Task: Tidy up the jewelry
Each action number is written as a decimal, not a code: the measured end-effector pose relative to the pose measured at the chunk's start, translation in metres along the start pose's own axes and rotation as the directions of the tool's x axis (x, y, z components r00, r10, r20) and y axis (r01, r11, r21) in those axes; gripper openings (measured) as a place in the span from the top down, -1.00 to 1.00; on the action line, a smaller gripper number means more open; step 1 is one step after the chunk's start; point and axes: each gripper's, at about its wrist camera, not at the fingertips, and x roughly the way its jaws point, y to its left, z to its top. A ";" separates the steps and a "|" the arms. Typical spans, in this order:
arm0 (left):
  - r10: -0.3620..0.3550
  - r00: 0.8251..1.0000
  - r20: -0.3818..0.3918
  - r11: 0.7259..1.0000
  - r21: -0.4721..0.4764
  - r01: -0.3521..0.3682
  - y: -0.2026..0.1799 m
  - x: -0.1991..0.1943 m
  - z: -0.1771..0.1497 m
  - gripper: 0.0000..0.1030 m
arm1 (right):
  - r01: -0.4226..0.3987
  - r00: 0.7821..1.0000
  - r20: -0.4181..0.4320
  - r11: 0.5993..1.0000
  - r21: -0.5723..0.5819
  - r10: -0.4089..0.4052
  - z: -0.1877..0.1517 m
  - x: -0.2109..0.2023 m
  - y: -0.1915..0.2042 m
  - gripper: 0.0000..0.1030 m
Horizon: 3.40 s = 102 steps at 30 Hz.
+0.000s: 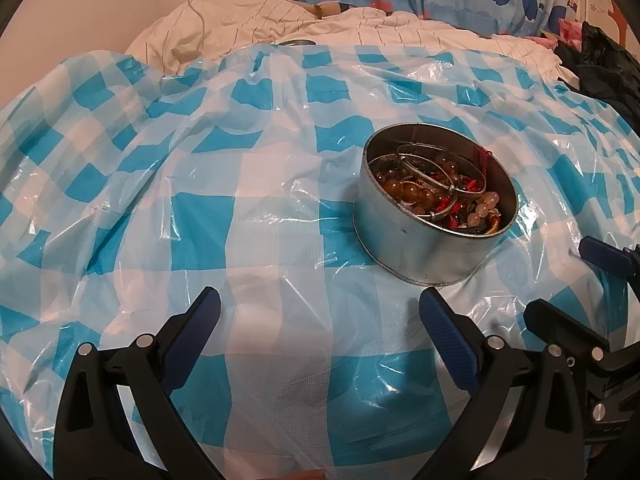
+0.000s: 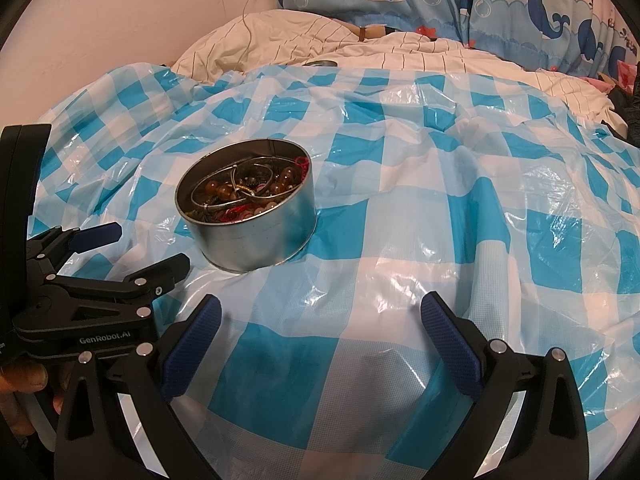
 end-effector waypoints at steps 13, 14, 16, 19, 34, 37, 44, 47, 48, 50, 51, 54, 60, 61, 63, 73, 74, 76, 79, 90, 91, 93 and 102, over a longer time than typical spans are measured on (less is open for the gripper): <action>-0.001 1.000 -0.003 1.000 -0.001 0.001 0.000 0.001 -0.002 -0.85 | 0.000 1.000 -0.001 1.000 0.000 0.000 0.000 0.000 0.000 -0.86; -0.001 1.000 -0.003 1.000 -0.001 0.001 0.000 0.001 -0.002 -0.85 | 0.000 1.000 -0.001 1.000 0.000 0.000 0.000 0.000 0.000 -0.86; -0.001 1.000 -0.003 1.000 -0.001 0.001 0.000 0.001 -0.002 -0.85 | 0.001 1.000 -0.001 1.000 0.000 -0.001 0.001 0.000 0.000 -0.86; -0.001 1.000 -0.003 1.000 -0.001 0.001 0.000 0.001 0.000 -0.85 | 0.001 1.000 -0.002 1.000 0.000 -0.001 0.001 0.000 0.000 -0.86; -0.002 1.000 -0.005 1.000 -0.001 0.002 0.000 0.002 -0.002 -0.85 | 0.006 1.000 -0.009 1.000 0.003 -0.006 -0.004 -0.001 -0.003 -0.86; -0.001 1.000 -0.005 1.000 -0.001 0.001 0.000 0.002 -0.001 -0.85 | 0.006 1.000 -0.009 1.000 0.003 -0.006 -0.003 0.000 -0.002 -0.86; -0.002 1.000 -0.007 1.000 -0.003 0.002 0.001 0.004 -0.002 -0.85 | 0.006 1.000 -0.010 1.000 0.003 -0.006 -0.004 0.000 -0.002 -0.86; -0.002 1.000 -0.008 1.000 -0.003 0.002 0.001 0.004 -0.005 -0.85 | 0.006 1.000 -0.011 1.000 0.003 -0.006 -0.005 -0.001 -0.003 -0.86; -0.002 1.000 -0.008 1.000 -0.003 0.002 0.001 0.004 -0.005 -0.85 | 0.006 1.000 -0.011 1.000 0.003 -0.006 -0.004 -0.001 -0.003 -0.86; -0.002 1.000 -0.008 1.000 -0.003 0.002 0.001 0.004 -0.002 -0.85 | 0.007 1.000 -0.011 1.000 0.002 -0.007 -0.005 -0.001 -0.003 -0.86; -0.002 1.000 -0.008 1.000 -0.003 0.002 0.001 0.004 -0.003 -0.85 | 0.007 1.000 -0.011 1.000 0.003 -0.007 -0.003 0.000 -0.002 -0.86; -0.003 1.000 -0.009 1.000 -0.003 0.002 0.001 0.004 -0.004 -0.85 | 0.007 1.000 -0.012 1.000 0.003 -0.007 -0.003 0.000 -0.002 -0.86; -0.002 1.000 -0.010 1.000 -0.004 0.002 0.001 0.005 -0.002 -0.85 | 0.007 1.000 -0.013 1.000 0.002 -0.007 -0.002 0.001 -0.001 -0.86; -0.002 1.000 -0.010 1.000 -0.004 0.002 0.001 0.005 -0.004 -0.85 | 0.007 1.000 -0.013 1.000 0.002 -0.007 -0.004 -0.001 -0.002 -0.86; -0.002 1.000 -0.011 1.000 -0.004 0.002 0.002 0.006 -0.003 -0.85 | 0.007 1.000 -0.013 1.000 0.002 -0.007 -0.002 0.001 -0.001 -0.86; -0.002 1.000 -0.011 1.000 -0.005 0.002 0.001 0.006 -0.003 -0.85 | 0.008 1.000 -0.015 1.000 0.002 -0.008 -0.003 -0.001 -0.001 -0.86; -0.002 1.000 -0.011 1.000 -0.005 0.002 0.001 0.006 -0.001 -0.85 | 0.008 1.000 -0.015 1.000 0.002 -0.008 -0.001 0.001 0.000 -0.86; -0.004 1.000 -0.013 1.000 -0.008 0.004 0.001 0.006 -0.003 -0.85 | 0.008 1.000 -0.016 1.000 0.002 -0.008 -0.003 0.000 -0.001 -0.86; -0.005 1.000 -0.015 1.000 -0.013 0.005 0.002 0.007 -0.005 -0.85 | 0.008 1.000 -0.015 1.000 0.002 -0.008 -0.001 0.001 0.000 -0.86; 0.001 1.000 -0.021 1.000 -0.014 -0.001 0.003 0.005 -0.005 -0.85 | 0.008 1.000 -0.017 1.000 0.001 -0.008 0.000 0.002 0.001 -0.86; 0.002 1.000 -0.023 1.000 -0.014 -0.002 0.003 0.007 -0.002 -0.85 | 0.008 1.000 -0.017 1.000 0.001 -0.008 -0.002 0.001 0.000 -0.86; 0.003 1.000 -0.024 1.000 -0.014 -0.003 0.003 0.007 -0.002 -0.86 | 0.009 1.000 -0.017 1.000 0.002 -0.009 0.000 0.002 0.001 -0.86; 0.012 1.000 -0.005 1.000 -0.005 -0.012 0.001 0.000 -0.002 -0.85 | 0.009 1.000 -0.018 1.000 0.001 -0.009 0.000 0.002 0.001 -0.86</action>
